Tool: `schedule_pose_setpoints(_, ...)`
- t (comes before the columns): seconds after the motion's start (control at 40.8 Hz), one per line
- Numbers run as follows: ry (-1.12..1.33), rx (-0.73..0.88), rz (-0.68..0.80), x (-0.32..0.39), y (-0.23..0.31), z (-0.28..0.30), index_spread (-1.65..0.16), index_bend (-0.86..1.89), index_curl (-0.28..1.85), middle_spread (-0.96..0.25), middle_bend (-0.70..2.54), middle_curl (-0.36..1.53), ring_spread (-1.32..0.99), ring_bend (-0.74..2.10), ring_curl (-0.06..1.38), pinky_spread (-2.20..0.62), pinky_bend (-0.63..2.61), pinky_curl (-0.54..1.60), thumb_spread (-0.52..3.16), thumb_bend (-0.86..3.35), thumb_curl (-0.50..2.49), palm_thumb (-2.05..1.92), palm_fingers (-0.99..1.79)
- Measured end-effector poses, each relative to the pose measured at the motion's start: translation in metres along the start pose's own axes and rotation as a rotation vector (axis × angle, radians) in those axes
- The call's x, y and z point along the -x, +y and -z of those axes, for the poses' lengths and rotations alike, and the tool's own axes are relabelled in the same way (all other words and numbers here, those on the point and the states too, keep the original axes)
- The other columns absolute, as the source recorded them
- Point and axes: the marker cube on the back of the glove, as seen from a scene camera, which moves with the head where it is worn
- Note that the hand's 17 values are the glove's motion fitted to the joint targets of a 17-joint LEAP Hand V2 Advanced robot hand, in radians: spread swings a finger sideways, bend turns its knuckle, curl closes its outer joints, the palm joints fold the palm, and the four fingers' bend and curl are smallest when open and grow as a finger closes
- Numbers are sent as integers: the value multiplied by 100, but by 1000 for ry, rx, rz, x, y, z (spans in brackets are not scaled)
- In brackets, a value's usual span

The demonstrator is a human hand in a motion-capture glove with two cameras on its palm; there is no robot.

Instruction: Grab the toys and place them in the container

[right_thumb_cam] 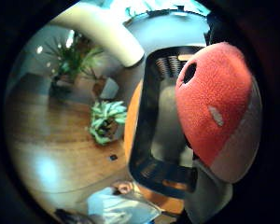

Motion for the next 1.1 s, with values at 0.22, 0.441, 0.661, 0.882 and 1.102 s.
schedule_pose_setpoints(0.22,10,103,-32,-6,13,2,-41,57,74,-46,84,89,-60,123,83,-39,142,57,50,24,115,66,29)
schedule_pose_setpoints(0.441,-35,178,-32,-17,28,1,-35,21,62,-28,53,79,-44,103,79,-27,144,53,84,12,106,41,-17)
schedule_pose_setpoints(0.661,-21,119,11,-7,39,24,-33,21,56,-10,21,63,-17,46,62,-1,119,44,107,-4,82,16,-30)
schedule_pose_setpoints(0.882,-29,77,7,-18,75,35,-34,19,53,-3,14,54,-6,30,54,7,101,37,119,-2,68,12,-16)
schedule_pose_setpoints(1.102,-4,94,-14,-55,142,19,-34,20,52,-1,14,47,-2,25,51,9,90,33,127,-1,58,12,-9)
